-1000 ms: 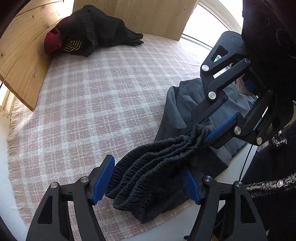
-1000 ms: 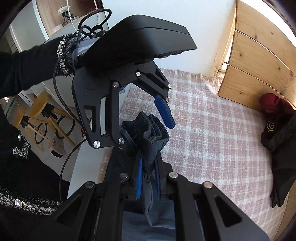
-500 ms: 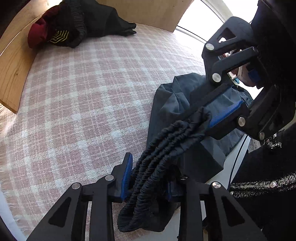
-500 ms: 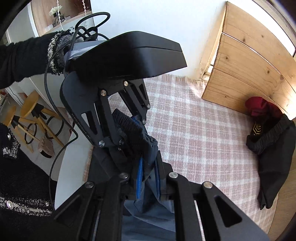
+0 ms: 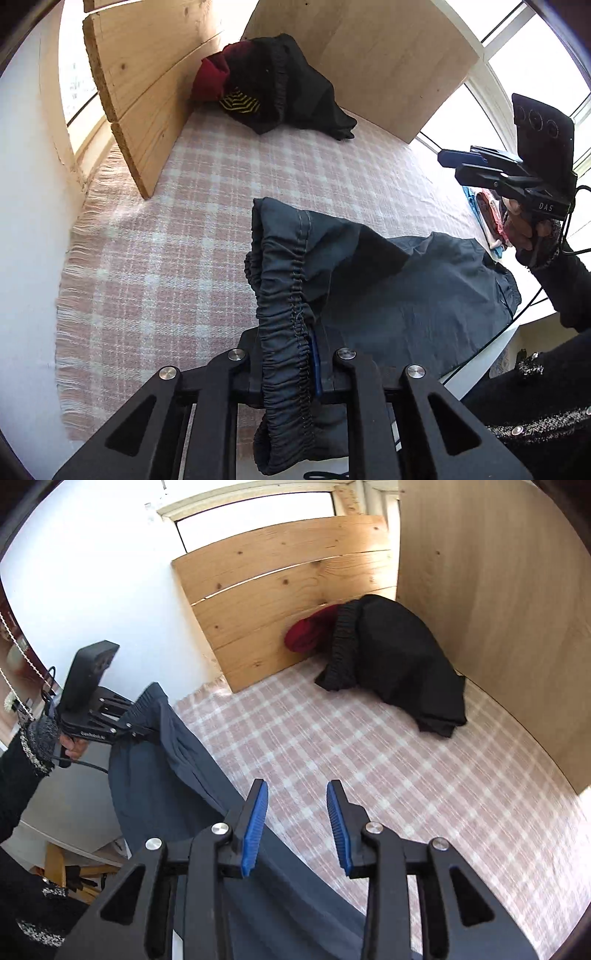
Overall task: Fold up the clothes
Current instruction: 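Lift the trousers with both tools and carry them toward the clothes stack, then lay the trousers flat on the sheet and open both tools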
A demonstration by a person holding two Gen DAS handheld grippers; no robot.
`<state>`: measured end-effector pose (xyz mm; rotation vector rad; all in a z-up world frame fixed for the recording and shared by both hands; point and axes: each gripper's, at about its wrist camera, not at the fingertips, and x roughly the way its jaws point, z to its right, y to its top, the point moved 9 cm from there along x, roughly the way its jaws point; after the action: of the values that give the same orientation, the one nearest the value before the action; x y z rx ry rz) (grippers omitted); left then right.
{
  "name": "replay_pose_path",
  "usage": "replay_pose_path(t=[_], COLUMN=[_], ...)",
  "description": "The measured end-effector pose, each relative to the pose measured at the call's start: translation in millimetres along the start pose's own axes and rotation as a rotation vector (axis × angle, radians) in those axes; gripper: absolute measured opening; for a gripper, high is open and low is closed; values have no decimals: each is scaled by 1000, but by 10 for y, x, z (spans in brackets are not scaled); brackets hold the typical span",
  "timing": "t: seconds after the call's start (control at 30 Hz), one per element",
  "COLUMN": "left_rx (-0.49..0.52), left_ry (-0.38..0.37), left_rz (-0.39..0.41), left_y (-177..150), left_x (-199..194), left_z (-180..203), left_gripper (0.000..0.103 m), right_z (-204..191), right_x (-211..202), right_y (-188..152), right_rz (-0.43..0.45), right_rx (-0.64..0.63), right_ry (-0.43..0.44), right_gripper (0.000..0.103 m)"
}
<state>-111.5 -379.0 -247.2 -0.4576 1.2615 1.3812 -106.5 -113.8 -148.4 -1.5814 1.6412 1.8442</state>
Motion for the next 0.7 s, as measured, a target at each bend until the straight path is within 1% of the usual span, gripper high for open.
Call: replay_pose_path(t=[0.03,0.1,0.13,0.2,0.27,0.3,0.33,0.4,0.43,0.5,0.53,0.63,0.7], left_rx=[28,17,0,21,10,-1,-14,-28,-30,-23,-14,41,72], left_ry=[36,38,49,106,105,94,82,82,81,85,87,56,13], left_rz=[-1,0,-14,-79,-111,-113,-114,-118,-119,-120,-119,-117,-108], left_y=[3,9,-13,-117,-124,-121,-118,-102,-97,-101,-99,-74,-36], left_x=[-71,-142,-104,34,278,305,321,290,260,185,156,139,130], left_z=[-10,-71,-121,-141,-184,-188,-190,-213,-207,-120,-54,361,692], left_gripper=[14,13,13,12,12,12,12,12,12,12,12,12,12], right_z=[26,40,11,-23,48,169,329,669,823,1094,1200,1476,1572], right_x=[-20,-40,16,191,351,397,367,220,85,-289,-457,-676,-834], right_y=[-223,-659,-829,-1108,-1306,-1406,-1512,-1719,-1804,-1939,-2008,-2222,-2272], right_rz=[-6,-19,-32,-67,-83,-101,-116,-122,-105,-34,-3,10,33], right_rx=[53,154,175,174,167,181,222,332,385,473,497,543,542], right_ry=[7,32,29,-27,-96,-150,-192,-245,-271,-325,-352,-388,-402], right_gripper=[33,33,33,33,33,33,33,33,33,33,33,33,33])
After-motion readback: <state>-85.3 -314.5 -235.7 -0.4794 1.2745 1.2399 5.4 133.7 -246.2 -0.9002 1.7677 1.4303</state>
